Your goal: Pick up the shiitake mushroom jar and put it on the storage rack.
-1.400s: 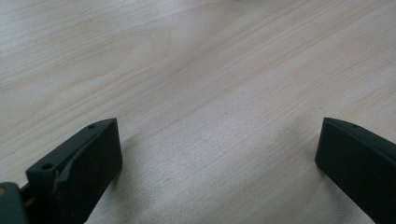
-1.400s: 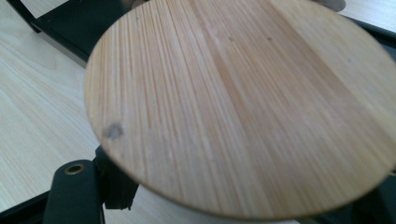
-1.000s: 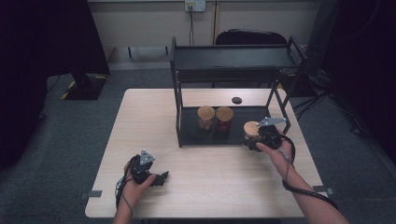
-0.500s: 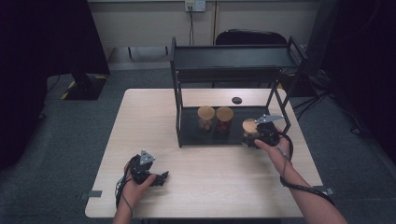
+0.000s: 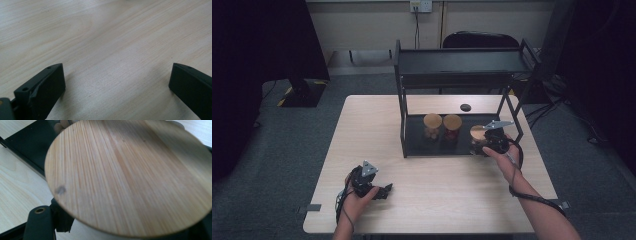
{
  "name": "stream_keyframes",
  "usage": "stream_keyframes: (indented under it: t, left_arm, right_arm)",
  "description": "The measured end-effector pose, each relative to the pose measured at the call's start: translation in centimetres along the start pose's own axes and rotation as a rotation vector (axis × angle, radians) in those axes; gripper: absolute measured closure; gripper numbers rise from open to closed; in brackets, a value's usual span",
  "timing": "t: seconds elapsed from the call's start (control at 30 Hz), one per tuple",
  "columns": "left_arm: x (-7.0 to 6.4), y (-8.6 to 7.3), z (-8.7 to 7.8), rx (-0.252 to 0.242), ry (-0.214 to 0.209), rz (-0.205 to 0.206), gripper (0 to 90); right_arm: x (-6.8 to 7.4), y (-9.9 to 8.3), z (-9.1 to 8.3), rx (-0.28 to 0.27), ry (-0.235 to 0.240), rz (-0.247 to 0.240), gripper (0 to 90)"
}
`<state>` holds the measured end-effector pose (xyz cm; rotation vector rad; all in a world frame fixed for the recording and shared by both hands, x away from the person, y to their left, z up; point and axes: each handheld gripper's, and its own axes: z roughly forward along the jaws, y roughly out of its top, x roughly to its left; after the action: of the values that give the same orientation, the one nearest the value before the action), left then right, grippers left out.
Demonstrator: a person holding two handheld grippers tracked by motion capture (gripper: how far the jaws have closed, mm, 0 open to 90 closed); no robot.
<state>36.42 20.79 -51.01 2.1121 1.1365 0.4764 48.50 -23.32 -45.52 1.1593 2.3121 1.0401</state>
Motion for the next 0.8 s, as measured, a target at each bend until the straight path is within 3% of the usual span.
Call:
stream_keyframes:
  t: [0.8]
  left_arm:
    - [0.0,0.0,0.0,0.0,0.0,0.001,0.2]
  right_arm:
    - [-1.0,0.4,1.0,0.014,-0.023,0.006,25.8]
